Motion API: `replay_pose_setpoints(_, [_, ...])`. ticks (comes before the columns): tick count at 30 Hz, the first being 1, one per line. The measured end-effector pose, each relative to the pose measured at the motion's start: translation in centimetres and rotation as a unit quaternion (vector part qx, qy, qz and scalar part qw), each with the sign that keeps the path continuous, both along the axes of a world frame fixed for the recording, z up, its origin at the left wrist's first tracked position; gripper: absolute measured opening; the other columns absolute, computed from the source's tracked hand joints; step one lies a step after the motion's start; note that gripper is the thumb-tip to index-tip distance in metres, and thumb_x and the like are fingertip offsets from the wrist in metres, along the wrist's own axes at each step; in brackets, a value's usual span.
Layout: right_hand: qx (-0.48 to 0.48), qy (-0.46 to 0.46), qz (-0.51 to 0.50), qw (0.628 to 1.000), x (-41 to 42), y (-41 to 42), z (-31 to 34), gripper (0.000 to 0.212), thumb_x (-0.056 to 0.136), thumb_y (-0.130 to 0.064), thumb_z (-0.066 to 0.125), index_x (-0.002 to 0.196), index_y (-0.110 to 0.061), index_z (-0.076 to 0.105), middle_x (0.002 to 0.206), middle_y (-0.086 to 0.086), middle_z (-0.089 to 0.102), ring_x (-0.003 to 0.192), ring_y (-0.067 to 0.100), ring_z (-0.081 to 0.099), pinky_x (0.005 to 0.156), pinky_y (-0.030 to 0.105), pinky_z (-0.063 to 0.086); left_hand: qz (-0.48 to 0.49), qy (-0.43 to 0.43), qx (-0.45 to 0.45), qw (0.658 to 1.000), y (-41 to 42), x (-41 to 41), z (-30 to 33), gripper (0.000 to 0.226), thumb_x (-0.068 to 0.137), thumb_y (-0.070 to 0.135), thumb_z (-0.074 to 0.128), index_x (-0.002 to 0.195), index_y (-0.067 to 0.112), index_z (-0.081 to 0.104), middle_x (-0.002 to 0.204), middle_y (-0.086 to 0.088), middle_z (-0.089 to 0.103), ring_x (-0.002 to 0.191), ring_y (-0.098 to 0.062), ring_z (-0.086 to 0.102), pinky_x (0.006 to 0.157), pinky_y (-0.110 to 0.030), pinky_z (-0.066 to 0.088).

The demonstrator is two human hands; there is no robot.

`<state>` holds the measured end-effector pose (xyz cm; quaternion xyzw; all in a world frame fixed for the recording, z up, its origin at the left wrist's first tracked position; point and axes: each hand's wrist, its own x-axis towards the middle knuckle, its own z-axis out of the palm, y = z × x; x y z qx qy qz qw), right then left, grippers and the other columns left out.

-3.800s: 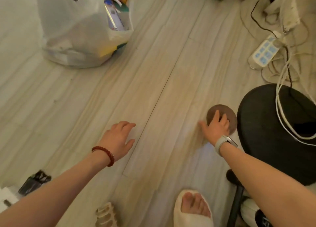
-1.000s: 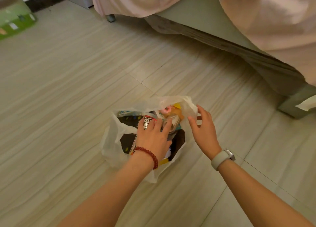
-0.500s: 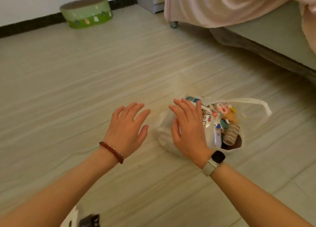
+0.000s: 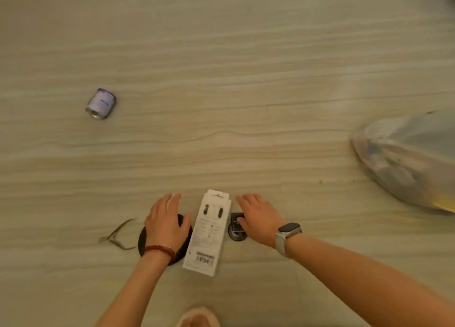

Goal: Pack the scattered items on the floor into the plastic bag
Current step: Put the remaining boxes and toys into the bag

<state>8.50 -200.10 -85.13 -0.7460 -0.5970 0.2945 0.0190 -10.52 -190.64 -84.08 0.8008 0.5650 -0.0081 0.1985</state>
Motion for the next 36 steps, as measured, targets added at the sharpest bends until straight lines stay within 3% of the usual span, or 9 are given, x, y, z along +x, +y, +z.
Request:
replay_pose_setpoints(3, [-0.032,-0.019,-0.081,0.996,-3.3,-0.7,-3.4,0.059,0.092,-0.030,0.046,0.142,-0.014,0.018,0.152,0.007,0.020,0.140,0.027,0.018,0.108,0.040,0.030,0.042,0.067,-0.074,0.994,-1.5,-3.4,-3.3,0.065,0.088,0.050,0.043,0.142,0.020,0.021,0.154,-0.004,0.016,0.141,-0.026,0.007,0.114,-0.050,0.015])
replay_pose_setpoints(6, [-0.028,-0.064,-0.085,0.994,-4.8,-1.7,-5.2,0.061,0.092,-0.026,0.048,0.143,-0.014,0.017,0.156,0.008,0.010,0.144,0.029,0.009,0.115,0.041,0.020,-0.012,0.114,-0.096,0.989,-2.8,-3.2,-4.9,0.079,0.081,0.066,0.037,0.143,0.022,0.016,0.156,-0.001,0.005,0.142,-0.025,-0.005,0.112,-0.052,0.006])
replay_pose_setpoints(8, [-0.015,-0.077,-0.079,0.994,-5.3,-2.1,-5.7,0.058,0.088,-0.018,0.054,0.139,-0.011,0.028,0.152,0.013,0.025,0.140,0.034,0.022,0.111,0.044,0.029,-0.052,0.123,-0.096,0.986,-3.7,-1.6,-5.4,0.088,0.074,0.073,0.040,0.142,0.022,0.015,0.155,-0.002,0.001,0.142,-0.026,-0.006,0.111,-0.053,0.007])
replay_pose_setpoints(10, [0.001,-0.086,-0.070,0.994,-5.4,-2.4,-5.9,0.052,0.076,-0.016,0.068,0.124,-0.010,0.048,0.128,0.013,0.053,0.117,0.036,0.052,0.088,0.044,0.049,-0.048,0.112,-0.103,0.987,-4.3,0.1,-5.5,0.097,0.068,0.075,0.047,0.140,0.019,0.016,0.155,-0.004,0.003,0.141,-0.025,-0.003,0.111,-0.051,0.010])
replay_pose_setpoints(13, [0.014,-0.089,-0.085,0.992,-4.6,-2.6,-5.5,0.046,0.072,-0.027,0.071,0.112,-0.013,0.055,0.100,0.010,0.060,0.090,0.032,0.059,0.067,0.040,0.050,-0.022,0.070,-0.101,0.992,-4.4,1.8,-5.9,0.092,0.066,0.069,0.056,0.136,0.018,0.025,0.151,-0.002,0.016,0.139,-0.022,0.006,0.110,-0.047,0.013])
replay_pose_setpoints(20, [-0.034,0.030,-0.134,0.990,-0.9,-4.0,-3.5,0.050,0.085,-0.024,0.059,0.129,-0.014,0.038,0.123,0.009,0.040,0.104,0.027,0.053,0.085,0.035,0.049,-0.021,-0.081,-0.140,0.987,-5.5,3.1,-5.1,0.066,0.077,0.039,0.064,0.131,0.020,0.030,0.131,-0.002,0.045,0.112,-0.022,0.051,0.085,-0.035,0.044])
replay_pose_setpoints(25, [-0.059,0.043,-0.116,0.991,4.0,-3.4,0.0,0.053,0.084,-0.026,0.060,0.131,-0.013,0.038,0.120,0.013,0.051,0.106,0.029,0.053,0.089,0.034,0.045,-0.038,-0.197,-0.106,0.974,-3.7,5.7,-1.9,0.054,0.084,0.032,0.059,0.130,0.020,0.033,0.129,-0.001,0.046,0.105,-0.015,0.054,0.079,-0.038,0.053])
replay_pose_setpoints(31, [0.064,0.018,-0.149,0.987,12.9,-2.8,10.9,0.054,0.081,-0.025,0.065,0.129,-0.014,0.043,0.120,0.010,0.054,0.107,0.024,0.053,0.089,0.028,0.043,-0.063,-0.321,-0.045,0.944,-0.5,15.8,6.3,0.053,0.081,0.022,0.064,0.126,0.015,0.037,0.123,-0.003,0.052,0.107,-0.018,0.053,0.082,-0.035,0.047])
replay_pose_setpoints(36, [0.250,-0.007,-0.288,0.924,20.9,-8.7,19.7,0.053,0.078,-0.026,0.069,0.126,-0.018,0.048,0.109,-0.003,0.054,0.097,0.010,0.049,0.083,0.015,0.035,-0.110,-0.397,-0.045,0.910,-2.7,24.5,12.5,0.046,0.083,0.017,0.061,0.124,0.015,0.038,0.107,0.006,0.051,0.088,-0.010,0.051,0.073,-0.026,0.041])
